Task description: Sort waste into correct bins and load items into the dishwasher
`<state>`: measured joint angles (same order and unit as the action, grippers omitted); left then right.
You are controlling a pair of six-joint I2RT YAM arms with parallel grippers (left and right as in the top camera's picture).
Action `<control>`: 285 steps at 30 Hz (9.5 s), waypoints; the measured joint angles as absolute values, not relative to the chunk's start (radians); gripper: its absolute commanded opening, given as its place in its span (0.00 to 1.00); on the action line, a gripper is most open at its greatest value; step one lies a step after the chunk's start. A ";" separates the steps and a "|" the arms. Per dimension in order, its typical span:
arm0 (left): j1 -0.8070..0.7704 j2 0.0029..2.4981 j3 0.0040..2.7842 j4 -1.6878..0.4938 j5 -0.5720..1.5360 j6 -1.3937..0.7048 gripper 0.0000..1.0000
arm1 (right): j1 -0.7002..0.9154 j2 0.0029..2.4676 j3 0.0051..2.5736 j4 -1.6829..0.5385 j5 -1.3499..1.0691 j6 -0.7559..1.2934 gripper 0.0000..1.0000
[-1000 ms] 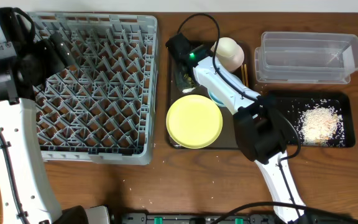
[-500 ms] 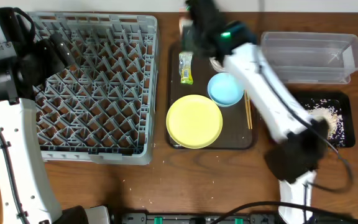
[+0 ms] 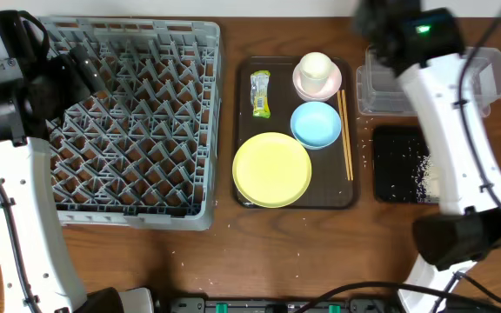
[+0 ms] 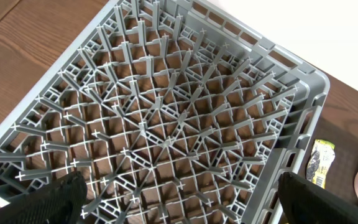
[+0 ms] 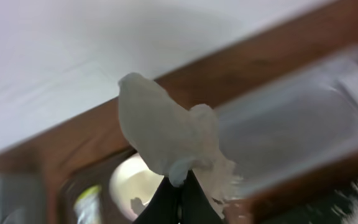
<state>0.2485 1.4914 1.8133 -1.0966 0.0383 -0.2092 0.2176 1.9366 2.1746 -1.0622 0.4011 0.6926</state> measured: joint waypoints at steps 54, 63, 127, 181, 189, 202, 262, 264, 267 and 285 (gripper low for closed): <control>0.249 1.491 1.813 -1.097 0.038 -0.209 1.00 | 0.546 2.377 2.144 -0.904 0.099 0.411 0.87; 0.249 1.491 1.813 -1.097 0.038 -0.209 1.00 | 0.547 2.448 2.143 -0.904 0.039 0.429 0.72; 0.249 1.491 1.813 -1.097 0.038 -0.209 1.00 | -0.132 2.131 2.155 -1.231 0.149 1.073 0.39; 0.249 1.491 1.813 -1.097 0.038 -0.209 1.00 | 0.515 2.153 2.149 -1.277 0.125 0.323 0.99; 0.249 1.491 1.813 -1.097 0.038 -0.209 1.00 | 0.326 2.125 2.149 -1.299 0.055 0.348 0.99; 0.249 1.491 1.813 -1.096 0.038 -0.209 1.00 | 0.121 2.099 2.149 -1.316 -0.234 0.350 0.99; -0.619 1.977 1.811 -0.829 0.329 -0.094 0.93 | -0.340 2.099 2.149 -1.305 -0.459 0.441 0.99; -0.625 1.977 1.811 -0.817 0.329 -0.093 0.92 | -0.340 2.099 2.149 -1.305 -0.459 0.441 0.99; -0.645 1.977 1.811 -0.795 0.329 -0.088 0.92 | -0.340 2.099 2.149 -1.305 -0.459 0.441 0.99; -0.762 2.162 1.809 -0.685 0.148 -0.067 0.86 | -0.340 2.099 2.149 -1.305 -0.459 0.441 0.99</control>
